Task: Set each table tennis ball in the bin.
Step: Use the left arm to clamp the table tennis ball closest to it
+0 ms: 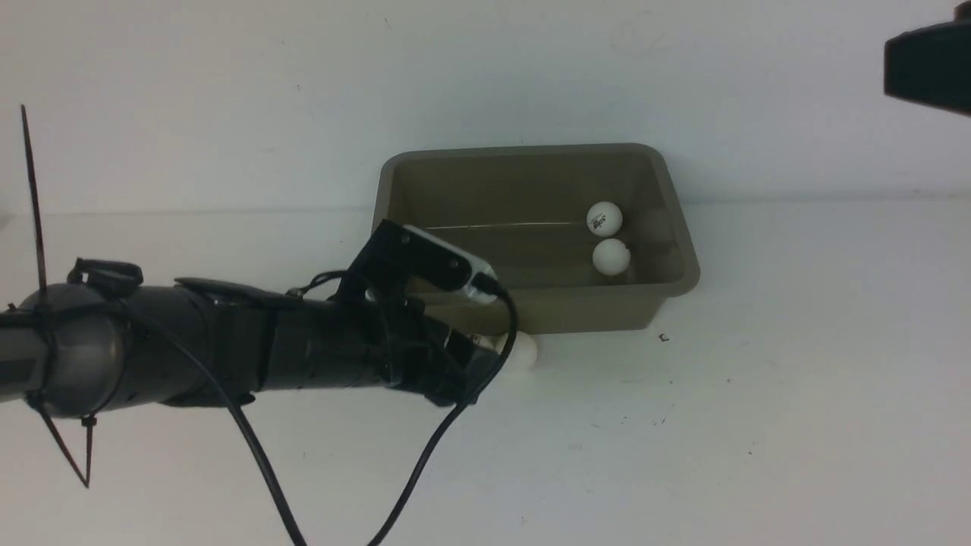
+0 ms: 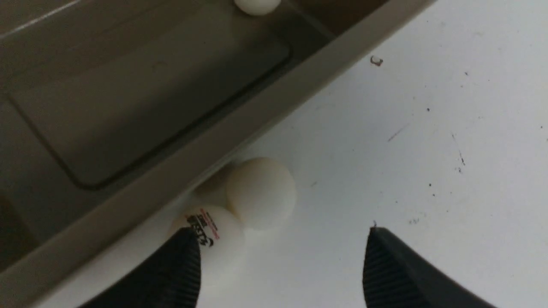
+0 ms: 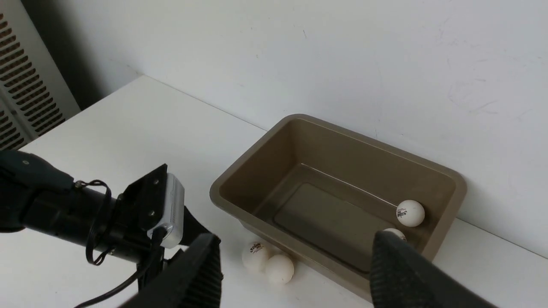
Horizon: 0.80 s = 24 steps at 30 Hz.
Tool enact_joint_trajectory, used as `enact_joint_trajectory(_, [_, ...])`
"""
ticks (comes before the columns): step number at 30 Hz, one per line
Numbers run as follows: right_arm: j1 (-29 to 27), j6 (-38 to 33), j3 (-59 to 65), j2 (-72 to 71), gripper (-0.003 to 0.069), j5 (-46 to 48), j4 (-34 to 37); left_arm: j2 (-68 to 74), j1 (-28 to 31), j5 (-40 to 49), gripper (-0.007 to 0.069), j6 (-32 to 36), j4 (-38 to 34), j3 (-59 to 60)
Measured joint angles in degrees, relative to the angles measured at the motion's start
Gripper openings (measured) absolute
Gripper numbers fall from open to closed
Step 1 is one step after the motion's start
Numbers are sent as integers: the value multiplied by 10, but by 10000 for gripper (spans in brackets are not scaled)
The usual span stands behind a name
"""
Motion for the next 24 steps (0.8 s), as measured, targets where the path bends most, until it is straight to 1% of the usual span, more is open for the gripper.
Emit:
enact_joint_trajectory(6, [0,0,0,0,429,-6,0,3,0,0,461,0,0,0])
enact_joint_trajectory(12, [0,0,0,0,429,-12,-1,41,0,0,461,0,0,-2])
enact_joint_trajectory(24, [0,0,0,0,429,-17,-24,83,0,-17,461,0,0,-4])
